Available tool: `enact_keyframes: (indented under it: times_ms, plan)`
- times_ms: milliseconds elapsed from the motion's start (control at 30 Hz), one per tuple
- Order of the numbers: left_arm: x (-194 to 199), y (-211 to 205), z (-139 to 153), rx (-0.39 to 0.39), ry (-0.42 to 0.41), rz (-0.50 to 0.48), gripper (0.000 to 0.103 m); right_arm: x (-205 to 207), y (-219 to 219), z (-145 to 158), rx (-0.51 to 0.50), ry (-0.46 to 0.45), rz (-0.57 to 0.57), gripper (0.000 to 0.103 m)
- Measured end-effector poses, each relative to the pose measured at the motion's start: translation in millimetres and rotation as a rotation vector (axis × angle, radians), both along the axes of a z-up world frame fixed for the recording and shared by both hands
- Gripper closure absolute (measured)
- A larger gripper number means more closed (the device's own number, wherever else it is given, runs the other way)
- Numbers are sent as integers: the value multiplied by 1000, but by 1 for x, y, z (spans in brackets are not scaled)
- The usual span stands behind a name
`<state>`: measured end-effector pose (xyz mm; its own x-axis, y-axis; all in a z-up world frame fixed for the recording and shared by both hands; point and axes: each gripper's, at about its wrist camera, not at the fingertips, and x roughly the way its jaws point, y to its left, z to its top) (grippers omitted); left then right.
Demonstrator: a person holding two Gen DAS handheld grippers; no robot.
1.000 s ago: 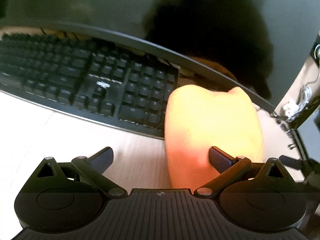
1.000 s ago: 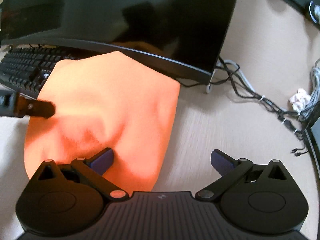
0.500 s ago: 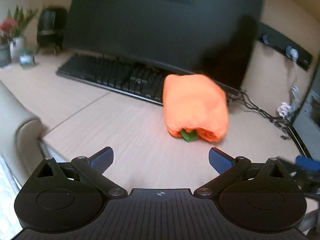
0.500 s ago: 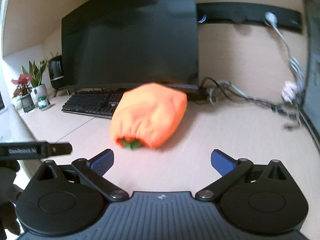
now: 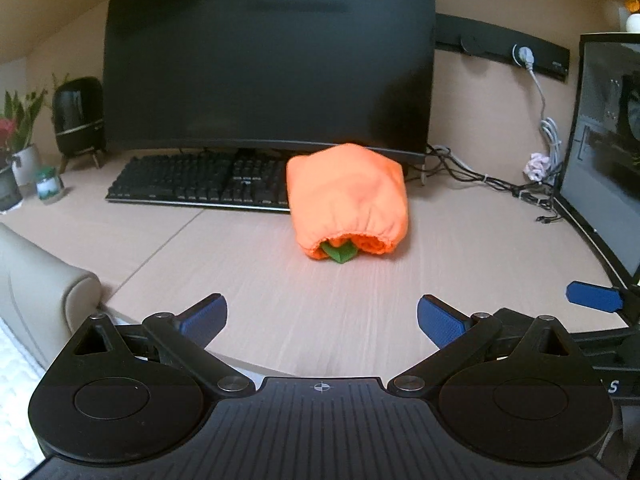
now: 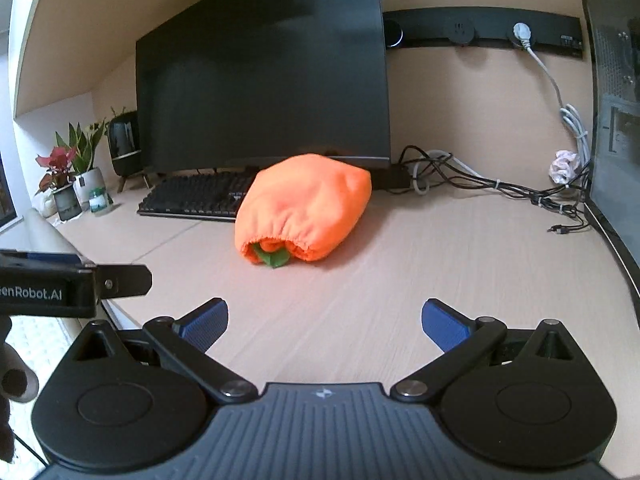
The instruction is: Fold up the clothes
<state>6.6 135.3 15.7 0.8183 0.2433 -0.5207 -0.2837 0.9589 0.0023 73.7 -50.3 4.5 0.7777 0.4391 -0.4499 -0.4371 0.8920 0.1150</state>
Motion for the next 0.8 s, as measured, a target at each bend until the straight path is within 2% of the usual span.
enact_keyframes:
  times_ms: [333, 500, 800]
  plan:
    - [-7, -1, -4, -50, -4, 7, 0, -7, -8, 5, -31, -54, -37, 0]
    - [-8, -1, -5, -80, 5, -4, 0, -5, -15, 5, -19, -47, -44, 0]
    - [-3, -4, -6, -81, 16, -14, 0, -1, -19, 4, -8, -44, -52, 0]
